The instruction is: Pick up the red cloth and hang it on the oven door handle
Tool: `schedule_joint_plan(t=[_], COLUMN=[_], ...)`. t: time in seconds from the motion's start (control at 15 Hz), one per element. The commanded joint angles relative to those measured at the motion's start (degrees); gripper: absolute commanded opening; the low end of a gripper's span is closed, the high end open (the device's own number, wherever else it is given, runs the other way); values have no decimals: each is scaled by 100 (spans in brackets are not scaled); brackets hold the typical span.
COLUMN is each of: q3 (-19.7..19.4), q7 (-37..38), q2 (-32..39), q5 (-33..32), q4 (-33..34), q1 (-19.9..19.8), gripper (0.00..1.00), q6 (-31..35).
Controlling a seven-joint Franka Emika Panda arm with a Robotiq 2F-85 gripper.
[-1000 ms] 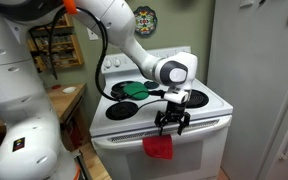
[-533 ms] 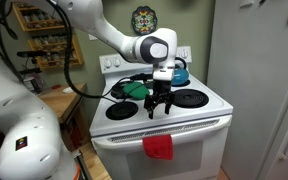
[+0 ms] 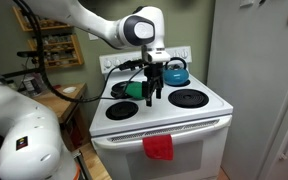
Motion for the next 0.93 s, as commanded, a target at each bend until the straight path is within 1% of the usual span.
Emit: schedule_joint_plan(t=[0.0, 0.47, 0.53, 0.6, 0.87], q3=[47, 122, 126, 197, 200], q7=[-877, -1672, -1719, -1554, -1644], q2=[-411, -645, -637, -468, -477], q5=[-34, 96, 120, 82, 83], q4=[-206, -252, -244, -111, -114], q1=[-13, -69, -81, -139, -151], gripper=[100, 100, 100, 100, 100], q6=[-50, -103, -96, -10, -10])
